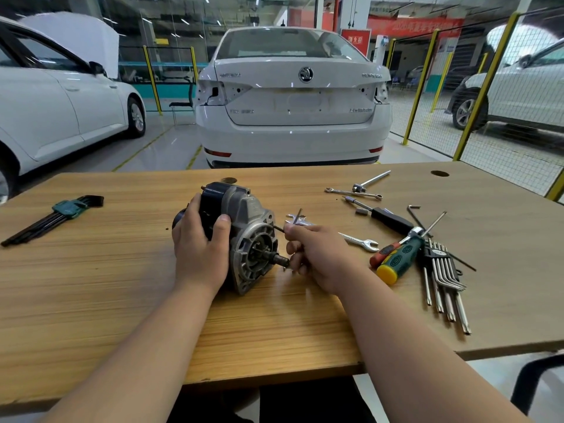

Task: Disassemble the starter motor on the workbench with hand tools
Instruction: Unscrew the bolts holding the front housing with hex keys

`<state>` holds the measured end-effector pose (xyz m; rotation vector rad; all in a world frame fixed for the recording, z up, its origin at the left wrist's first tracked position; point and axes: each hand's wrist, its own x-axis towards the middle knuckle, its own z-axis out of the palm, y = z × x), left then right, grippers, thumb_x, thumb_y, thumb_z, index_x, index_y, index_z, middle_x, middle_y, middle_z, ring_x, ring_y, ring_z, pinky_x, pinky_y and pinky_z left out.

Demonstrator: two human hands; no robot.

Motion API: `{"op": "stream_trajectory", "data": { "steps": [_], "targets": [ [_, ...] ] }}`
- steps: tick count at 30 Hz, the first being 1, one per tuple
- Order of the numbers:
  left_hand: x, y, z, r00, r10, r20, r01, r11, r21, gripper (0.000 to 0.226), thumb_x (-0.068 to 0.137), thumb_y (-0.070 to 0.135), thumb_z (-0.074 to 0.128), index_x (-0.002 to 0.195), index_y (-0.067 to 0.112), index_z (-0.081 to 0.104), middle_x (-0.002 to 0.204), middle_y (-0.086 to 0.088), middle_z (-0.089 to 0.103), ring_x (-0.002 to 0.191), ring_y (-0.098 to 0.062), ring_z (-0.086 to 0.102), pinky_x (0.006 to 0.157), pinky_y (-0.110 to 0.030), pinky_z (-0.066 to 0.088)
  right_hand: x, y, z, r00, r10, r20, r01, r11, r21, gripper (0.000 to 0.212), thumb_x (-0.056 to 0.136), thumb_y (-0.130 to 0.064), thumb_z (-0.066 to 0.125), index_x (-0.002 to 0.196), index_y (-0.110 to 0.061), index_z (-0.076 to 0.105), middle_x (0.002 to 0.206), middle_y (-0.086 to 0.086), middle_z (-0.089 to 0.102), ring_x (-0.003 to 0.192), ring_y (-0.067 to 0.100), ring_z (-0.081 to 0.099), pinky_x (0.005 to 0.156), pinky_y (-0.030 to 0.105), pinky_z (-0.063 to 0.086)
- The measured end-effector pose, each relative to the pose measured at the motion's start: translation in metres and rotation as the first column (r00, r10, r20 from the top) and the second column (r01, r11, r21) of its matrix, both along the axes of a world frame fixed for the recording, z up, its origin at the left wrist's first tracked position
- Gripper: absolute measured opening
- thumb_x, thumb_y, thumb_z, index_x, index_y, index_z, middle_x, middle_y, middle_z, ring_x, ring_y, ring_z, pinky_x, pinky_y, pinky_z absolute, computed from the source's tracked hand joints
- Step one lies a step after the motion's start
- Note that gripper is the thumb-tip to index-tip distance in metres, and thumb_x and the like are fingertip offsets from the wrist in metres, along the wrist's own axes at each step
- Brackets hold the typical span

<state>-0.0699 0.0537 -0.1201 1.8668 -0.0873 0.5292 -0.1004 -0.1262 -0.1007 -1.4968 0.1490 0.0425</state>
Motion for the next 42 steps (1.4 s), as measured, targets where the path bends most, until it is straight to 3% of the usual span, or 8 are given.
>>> {"op": "stream_trajectory", "data": {
  "steps": [4,8,13,20,28,33,39,42],
  "targets": [
    [-0.002,0.0,0.001,1.0,0.009,-0.004,-0.009,1.0,-0.002,0.077,0.079,0.055,0.039,0.151,0.031,0.027,0.154,-0.004,0.029,0.142,-0.008,0.015,0.113,-0.035,0.016,0.001,0.005,-0.002,1.0,0.005,-0.002,-0.006,0.995,-0.104,0.02,0.092,-0.024,0.062,0.077,-0.012,0.059,0.047,-0.006,0.056,0.037,0.013,0.05,0.036,0.019,0.033],
    [-0.001,0.0,0.001,1.0,0.009,0.003,-0.009,1.0,-0.002,0.076,0.08,0.054,0.039,0.151,0.03,0.027,0.153,-0.005,0.03,0.142,-0.009,0.016,0.108,-0.03,0.015,0.0,0.008,-0.003,1.0,-0.005,0.011,0.007,0.98,-0.199,0.02,0.092,-0.024,0.062,0.078,-0.009,0.06,0.045,-0.005,0.057,0.037,0.014,0.052,0.035,0.02,0.034],
    [-0.003,-0.001,0.002,1.0,0.003,0.001,-0.003,1.0,-0.011,0.075,0.08,0.054,0.039,0.151,0.031,0.028,0.152,-0.004,0.032,0.141,-0.007,0.016,0.108,-0.031,0.016,0.004,0.009,-0.001,1.0,-0.02,0.016,0.022,0.985,-0.168,0.021,0.093,-0.024,0.059,0.075,-0.012,0.061,0.048,-0.005,0.059,0.037,0.013,0.05,0.036,0.019,0.032],
    [-0.004,-0.003,0.003,1.0,0.005,-0.003,-0.005,1.0,-0.021,0.074,0.08,0.054,0.038,0.15,0.033,0.028,0.151,-0.002,0.032,0.141,-0.006,0.016,0.112,-0.036,0.018,0.006,0.01,-0.002,1.0,-0.024,0.006,0.025,0.965,-0.26,0.022,0.092,-0.025,0.06,0.076,-0.01,0.062,0.047,-0.003,0.058,0.038,0.014,0.051,0.037,0.02,0.036],
    [-0.004,-0.003,0.002,1.0,0.016,-0.003,-0.016,1.0,-0.013,0.074,0.08,0.054,0.038,0.15,0.032,0.026,0.151,-0.003,0.03,0.143,-0.011,0.016,0.111,-0.035,0.018,0.005,0.015,0.003,0.998,-0.064,-0.026,0.06,0.991,-0.118,0.02,0.093,-0.023,0.057,0.079,-0.009,0.06,0.045,-0.003,0.051,0.034,0.013,0.046,0.039,0.019,0.033],
    [-0.002,-0.003,0.001,1.0,0.014,0.0,-0.014,1.0,-0.008,0.076,0.081,0.054,0.039,0.151,0.03,0.025,0.152,-0.004,0.03,0.143,-0.009,0.014,0.108,-0.032,0.017,0.003,0.018,0.001,0.995,-0.097,-0.035,0.088,0.977,-0.193,0.024,0.093,-0.027,0.058,0.078,-0.009,0.063,0.049,0.003,0.053,0.046,0.021,0.05,0.045,0.027,0.036],
    [0.0,-0.002,0.0,1.0,0.022,0.012,-0.022,1.0,0.002,0.075,0.081,0.053,0.039,0.151,0.029,0.026,0.153,-0.004,0.032,0.142,-0.008,0.014,0.105,-0.028,0.015,0.002,0.017,0.0,0.997,-0.073,0.024,0.076,0.978,-0.192,0.025,0.095,-0.028,0.057,0.08,-0.009,0.061,0.047,-0.001,0.053,0.037,0.015,0.05,0.043,0.026,0.036],
    [0.0,-0.002,0.0,1.0,0.025,0.004,-0.025,1.0,0.0,0.076,0.081,0.054,0.039,0.151,0.029,0.026,0.153,-0.004,0.031,0.143,-0.009,0.014,0.107,-0.029,0.015,0.003,0.016,-0.001,0.995,-0.073,0.073,0.092,0.949,-0.301,0.029,0.095,-0.032,0.054,0.084,-0.008,0.065,0.05,0.0,0.055,0.04,0.014,0.053,0.047,0.025,0.04]
  ]
}}
